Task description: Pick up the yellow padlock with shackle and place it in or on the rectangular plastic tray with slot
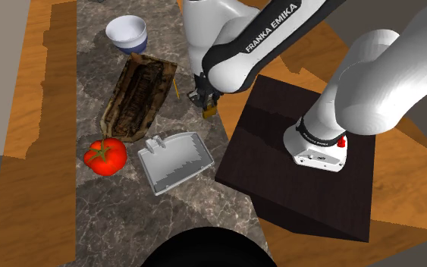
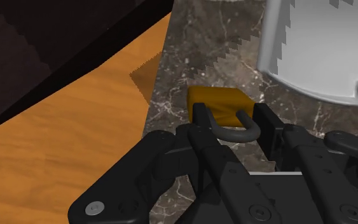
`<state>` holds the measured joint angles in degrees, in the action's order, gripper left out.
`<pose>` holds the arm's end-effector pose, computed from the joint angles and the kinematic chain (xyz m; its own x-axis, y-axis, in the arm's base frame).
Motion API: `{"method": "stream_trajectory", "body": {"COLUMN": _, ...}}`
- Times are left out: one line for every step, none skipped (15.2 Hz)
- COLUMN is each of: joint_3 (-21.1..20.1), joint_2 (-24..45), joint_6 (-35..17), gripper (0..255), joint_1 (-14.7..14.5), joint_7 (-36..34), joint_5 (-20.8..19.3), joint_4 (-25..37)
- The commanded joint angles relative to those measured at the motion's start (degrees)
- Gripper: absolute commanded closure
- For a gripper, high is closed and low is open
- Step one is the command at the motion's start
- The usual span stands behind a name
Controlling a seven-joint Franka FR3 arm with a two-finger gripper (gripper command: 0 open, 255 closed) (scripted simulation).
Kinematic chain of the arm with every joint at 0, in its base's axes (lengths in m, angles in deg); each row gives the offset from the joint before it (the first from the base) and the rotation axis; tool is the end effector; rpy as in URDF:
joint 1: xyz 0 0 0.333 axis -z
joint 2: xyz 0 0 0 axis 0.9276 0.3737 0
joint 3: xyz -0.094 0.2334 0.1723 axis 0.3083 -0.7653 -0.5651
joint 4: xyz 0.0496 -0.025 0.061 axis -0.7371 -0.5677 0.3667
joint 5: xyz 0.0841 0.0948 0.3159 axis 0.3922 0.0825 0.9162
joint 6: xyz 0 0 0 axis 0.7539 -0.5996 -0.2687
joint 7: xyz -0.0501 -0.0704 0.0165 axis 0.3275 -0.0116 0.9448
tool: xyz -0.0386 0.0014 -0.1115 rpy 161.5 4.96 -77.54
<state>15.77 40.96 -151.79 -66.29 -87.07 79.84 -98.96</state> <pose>0.3325 0.0474 0.2949 0.8169 -0.5748 -0.0474 -0.5755 -0.8178 -0.0025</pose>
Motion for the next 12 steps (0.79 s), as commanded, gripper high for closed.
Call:
{"method": "stream_trajectory", "body": {"joint_3": 0.1, "joint_2": -1.6, "joint_6": 2.0, "gripper": 255, "joint_1": -0.1, "joint_7": 0.0, "joint_5": 0.1, "joint_4": 0.3}}
{"method": "stream_trajectory", "body": {"joint_3": 0.2, "joint_2": -2.5, "joint_6": 3.1, "gripper": 255, "joint_1": -0.1, "joint_7": 0.0, "joint_5": 0.1, "joint_4": 0.5}}
{"method": "stream_trajectory", "body": {"joint_3": 0.2, "joint_2": -3.4, "joint_6": 4.2, "gripper": 255, "joint_1": -0.1, "joint_7": 0.0, "joint_5": 0.1, "joint_4": 0.7}}
{"method": "stream_trajectory", "body": {"joint_3": 0.3, "joint_2": -4.2, "joint_6": 5.2, "gripper": 255, "joint_1": -0.1, "joint_7": 0.0, "joint_5": 0.1, "joint_4": 1.0}}
{"method": "stream_trajectory", "body": {"joint_3": 0.4, "joint_2": -5.0, "joint_6": 6.3, "gripper": 255, "joint_1": -0.2, "joint_7": 0.0, "joint_5": 0.1, "joint_4": 1.2}}
{"method": "stream_trajectory", "body": {"joint_3": 0.4, "joint_2": -5.8, "joint_6": 7.4, "gripper": 255, "joint_1": -0.2, "joint_7": 0.0, "joint_5": 0.1, "joint_4": 1.5}}
{"method": "stream_trajectory", "body": {"joint_3": 0.5, "joint_2": -6.6, "joint_6": 8.4, "gripper": 255, "joint_1": -0.2, "joint_7": 0.0, "joint_5": 0.1, "joint_4": 1.8}}
{"method": "stream_trajectory", "body": {"joint_3": 0.6, "joint_2": -7.4, "joint_6": 9.5, "gripper": 255, "joint_1": -0.2, "joint_7": 0.0, "joint_5": 0.0, "joint_4": 2.1}}
{"method": "stream_trajectory", "body": {"joint_3": 0.6, "joint_2": -8.1, "joint_6": 10.5, "gripper": 255, "joint_1": -0.2, "joint_7": 0.0, "joint_5": 0.0, "joint_4": 2.4}}
{"method": "stream_trajectory", "body": {"joint_3": 0.7, "joint_2": -8.8, "joint_6": 11.6, "gripper": 255, "joint_1": -0.2, "joint_7": -0.1, "joint_5": 0.0, "joint_4": 2.7}}
{"method": "stream_trajectory", "body": {"joint_3": 0.8, "joint_2": -9.5, "joint_6": 12.6, "gripper": 255, "joint_1": -0.2, "joint_7": -0.1, "joint_5": -0.1, "joint_4": 3.1}}
{"method": "stream_trajectory", "body": {"joint_3": 0.8, "joint_2": -9.7, "joint_6": 12.8, "gripper": 255, "joint_1": -0.2, "joint_7": -0.1, "joint_5": -0.1, "joint_4": 3.1}}
